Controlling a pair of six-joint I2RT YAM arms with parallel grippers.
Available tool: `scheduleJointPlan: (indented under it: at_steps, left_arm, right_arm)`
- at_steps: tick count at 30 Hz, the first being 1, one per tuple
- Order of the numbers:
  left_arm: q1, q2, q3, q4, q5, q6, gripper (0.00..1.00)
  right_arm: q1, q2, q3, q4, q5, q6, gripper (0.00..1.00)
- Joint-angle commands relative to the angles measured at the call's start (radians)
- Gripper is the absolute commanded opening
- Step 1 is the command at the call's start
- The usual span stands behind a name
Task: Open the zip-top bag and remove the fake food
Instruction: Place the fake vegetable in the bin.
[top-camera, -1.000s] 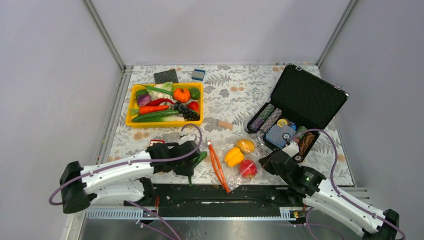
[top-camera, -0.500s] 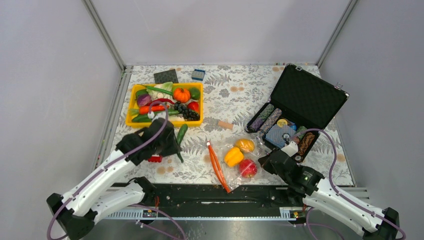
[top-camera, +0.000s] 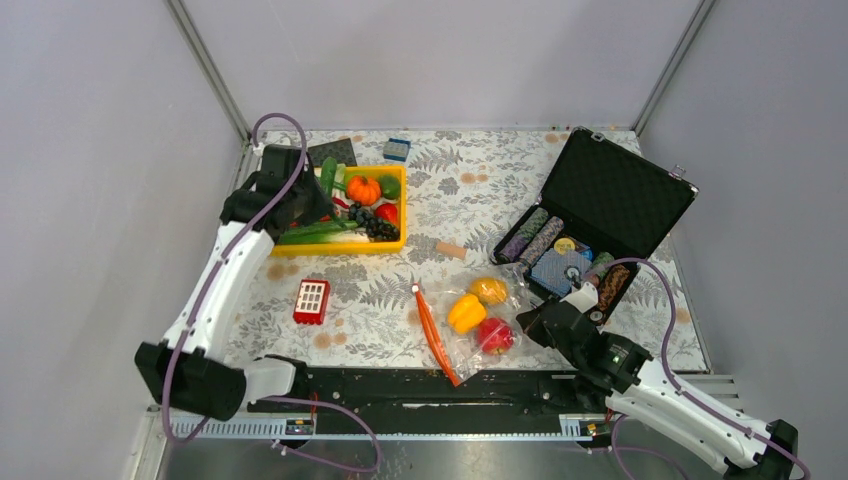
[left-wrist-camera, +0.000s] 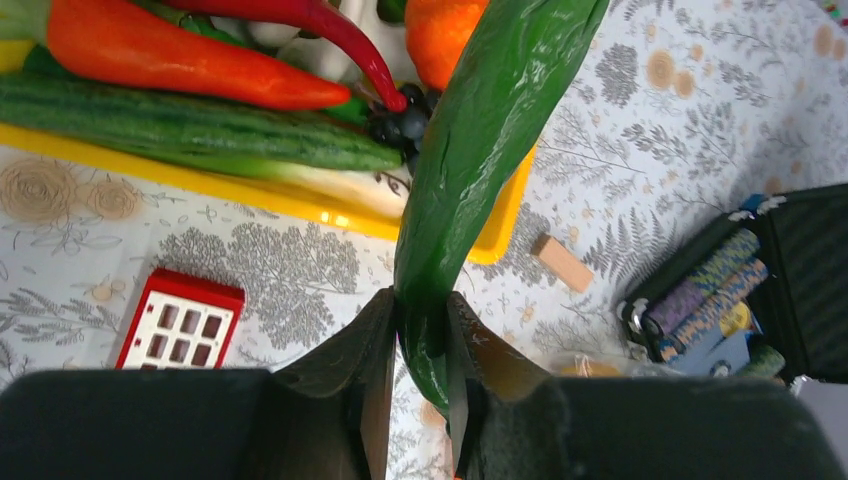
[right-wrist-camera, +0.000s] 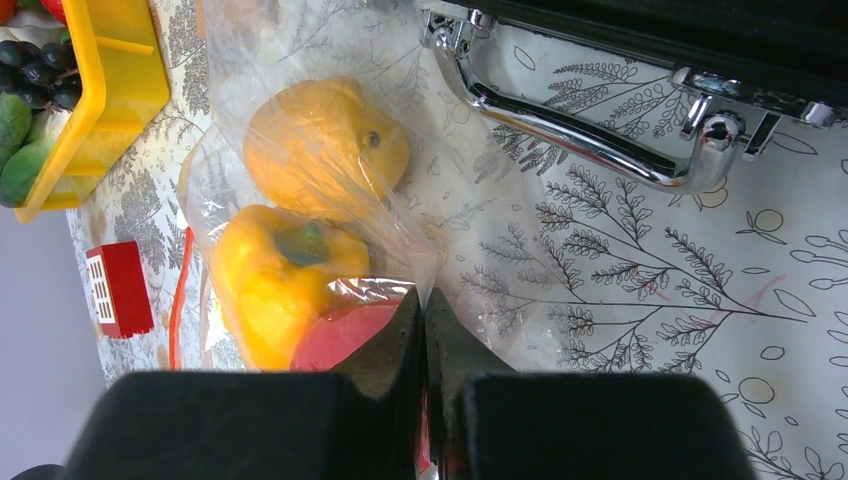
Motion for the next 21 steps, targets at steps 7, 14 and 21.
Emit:
scheduleJointPlan:
  at_steps: [7,14,21]
  left_arm:
    - [0.055,0.215,0.047,0.165,0.032,0.106,0.18]
    - [0.088,0.355,0.114,0.207,0.009,0.182,0.16]
    - [0.107,0.485,0.2,0.19,0.025,0.23,0.13]
  right_arm:
    - [0.003,-0.014,0.005,-0.024,0.04,0.0,0.0]
    - [0.003,-0.015,0.006,-0.027,0.038,-0.001,0.0]
    - [0.003,-0.019,0.005,-0.035,0.038,-0.002,0.0]
